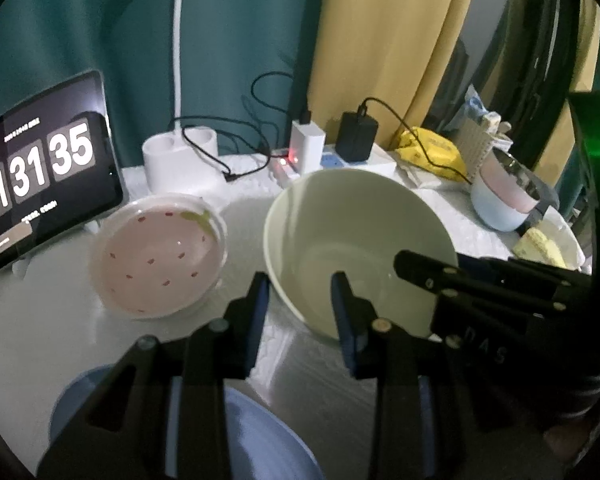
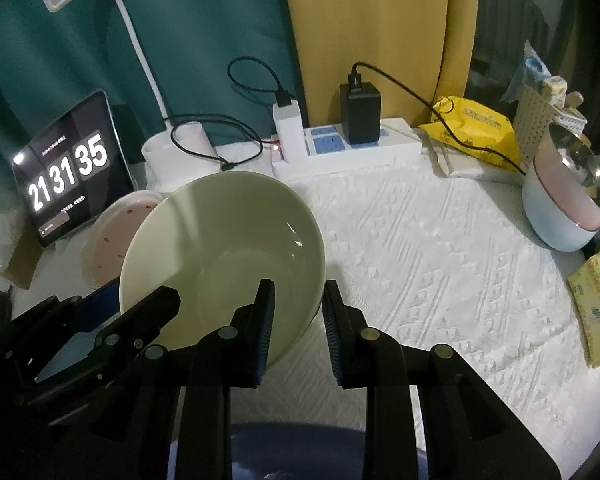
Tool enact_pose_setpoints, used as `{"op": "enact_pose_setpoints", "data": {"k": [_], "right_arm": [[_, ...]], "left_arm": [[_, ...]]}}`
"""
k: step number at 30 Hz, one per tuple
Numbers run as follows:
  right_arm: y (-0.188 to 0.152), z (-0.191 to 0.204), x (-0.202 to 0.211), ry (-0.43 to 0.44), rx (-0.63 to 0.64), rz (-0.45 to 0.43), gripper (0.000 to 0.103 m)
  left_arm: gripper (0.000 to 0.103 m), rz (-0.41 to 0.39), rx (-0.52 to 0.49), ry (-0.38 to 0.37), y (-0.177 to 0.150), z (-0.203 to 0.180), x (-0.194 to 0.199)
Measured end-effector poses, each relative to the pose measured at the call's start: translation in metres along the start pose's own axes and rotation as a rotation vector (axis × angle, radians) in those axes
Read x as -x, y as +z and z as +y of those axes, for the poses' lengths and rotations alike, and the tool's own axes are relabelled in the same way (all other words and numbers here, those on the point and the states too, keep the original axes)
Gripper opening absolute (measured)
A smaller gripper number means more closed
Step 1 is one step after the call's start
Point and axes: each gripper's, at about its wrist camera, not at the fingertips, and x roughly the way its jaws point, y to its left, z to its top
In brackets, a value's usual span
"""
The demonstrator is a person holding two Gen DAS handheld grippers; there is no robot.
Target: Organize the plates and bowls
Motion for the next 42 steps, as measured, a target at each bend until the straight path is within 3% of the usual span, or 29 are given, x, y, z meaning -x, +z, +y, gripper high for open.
{"op": "enact_pose_setpoints", "data": {"k": [20,42], "right_arm": [[-0.010,0.010,0.064,-0.004,0.014,-0.094,0.026],[-0.041,0.000,0.110,-0.020,-0.013,-0.125,0.026]], "left_arm": [[0.033,-0.095,-0.021,-0.019,-0.005,-0.014,0.063],[0.033,-0.105,-0.059,-0.051,-0.026,-0.041,0.098]]}}
